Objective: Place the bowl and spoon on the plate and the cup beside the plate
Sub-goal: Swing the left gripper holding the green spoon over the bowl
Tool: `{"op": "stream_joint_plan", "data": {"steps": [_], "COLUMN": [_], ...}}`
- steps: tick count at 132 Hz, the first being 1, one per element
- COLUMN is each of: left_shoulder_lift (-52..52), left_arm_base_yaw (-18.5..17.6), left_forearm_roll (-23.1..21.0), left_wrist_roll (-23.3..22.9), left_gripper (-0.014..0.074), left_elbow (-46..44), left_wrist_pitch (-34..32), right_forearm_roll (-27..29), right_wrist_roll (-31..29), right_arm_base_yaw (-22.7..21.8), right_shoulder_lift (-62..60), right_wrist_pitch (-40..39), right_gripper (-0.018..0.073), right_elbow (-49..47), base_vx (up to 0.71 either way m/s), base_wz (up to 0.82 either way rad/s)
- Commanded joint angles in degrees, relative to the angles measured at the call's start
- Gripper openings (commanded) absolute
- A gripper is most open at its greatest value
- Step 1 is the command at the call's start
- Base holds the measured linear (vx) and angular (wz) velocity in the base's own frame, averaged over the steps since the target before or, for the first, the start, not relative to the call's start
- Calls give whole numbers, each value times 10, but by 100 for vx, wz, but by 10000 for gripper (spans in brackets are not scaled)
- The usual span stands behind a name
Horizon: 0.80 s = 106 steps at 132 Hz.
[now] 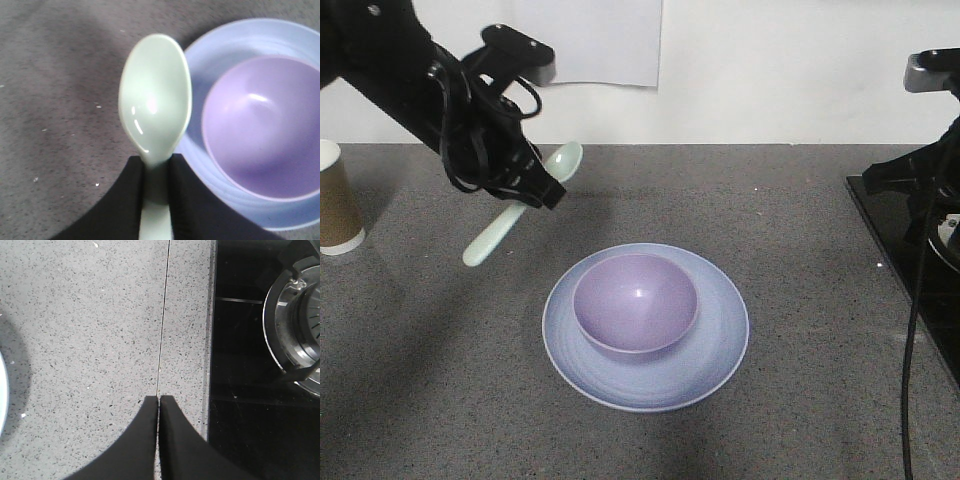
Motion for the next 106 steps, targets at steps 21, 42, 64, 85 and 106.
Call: {"op": "stream_joint_plan", "data": {"steps": [21,42,64,85,106], "left_shoulder_lift": [13,29,48,59,65], "left_arm_base_yaw": [-67,-97,-111,-123,-133], "left_forearm_roll": [13,16,29,29,31], "left_wrist_roll": [9,9,-5,-8,-13], "left_gripper": [-4,0,7,15,27], "left_elbow": [-17,-17,-17,-17,-17], "left_wrist_pitch": [29,28,29,29,29], "right_forearm_roll": [-5,-5,-5,-5,-5], "right_wrist_roll": [-2,-2,-2,-2,-2], "right_arm_base_yaw": [-3,-3,-3,-3,-3], "right_shoulder_lift": [-22,-22,-22,-22,-22], "right_wrist_pitch": [-21,-21,-21,-20,-19], "right_gripper": [-7,-7,-7,-7,-7], "right_elbow": [-14,-14,-14,-14,-14], "base_vx": [0,0,0,0,0], "base_wz": [0,0,0,0,0]}}
